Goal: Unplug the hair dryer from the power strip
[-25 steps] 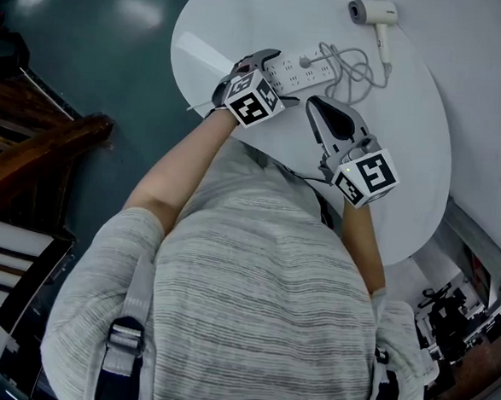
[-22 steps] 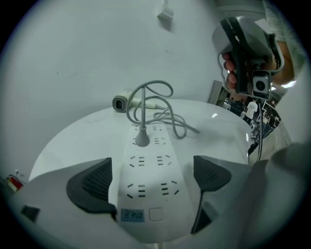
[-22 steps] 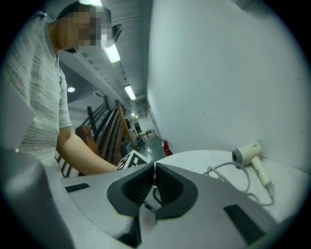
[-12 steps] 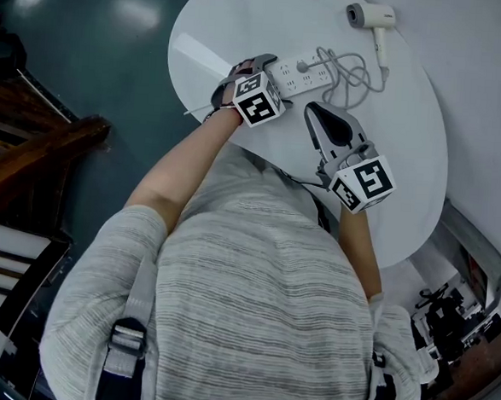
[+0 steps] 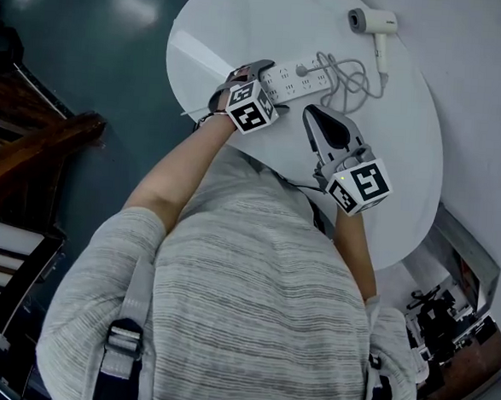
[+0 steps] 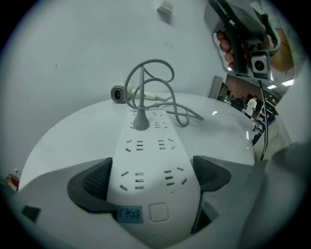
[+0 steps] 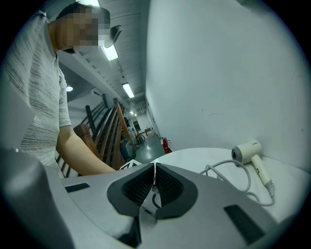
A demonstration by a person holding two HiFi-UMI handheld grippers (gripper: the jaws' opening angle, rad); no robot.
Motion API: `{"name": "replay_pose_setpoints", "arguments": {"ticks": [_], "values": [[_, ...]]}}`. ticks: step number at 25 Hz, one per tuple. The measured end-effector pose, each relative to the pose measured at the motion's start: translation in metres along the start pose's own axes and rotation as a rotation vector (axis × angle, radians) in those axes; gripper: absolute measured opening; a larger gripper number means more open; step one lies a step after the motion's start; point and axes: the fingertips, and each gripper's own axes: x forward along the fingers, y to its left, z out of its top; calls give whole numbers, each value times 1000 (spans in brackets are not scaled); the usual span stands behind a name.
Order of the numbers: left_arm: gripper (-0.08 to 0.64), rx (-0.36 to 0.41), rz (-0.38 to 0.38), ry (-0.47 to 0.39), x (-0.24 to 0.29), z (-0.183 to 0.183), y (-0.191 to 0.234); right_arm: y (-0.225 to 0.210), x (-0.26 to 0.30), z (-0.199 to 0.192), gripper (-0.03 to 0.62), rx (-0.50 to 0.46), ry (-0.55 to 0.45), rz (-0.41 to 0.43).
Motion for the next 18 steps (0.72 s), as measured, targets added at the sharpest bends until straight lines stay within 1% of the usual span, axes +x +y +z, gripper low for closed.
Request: {"name": "replay_pose_setpoints", "arguments": {"ticks": [3,9,14,18], "values": [[509,2,3,-30,0,1,1,-2,4,1,26,2,2,2],[506,6,3,-34,-2,2,1,-8,13,-2,26,-16,30,-21],[505,3,4,-33,0,3,2,-25,23,-16,27,-51,82,-83],[505,2,2,-32,0,3,2,-43,32,-34,28,-79,169,-153]]}}
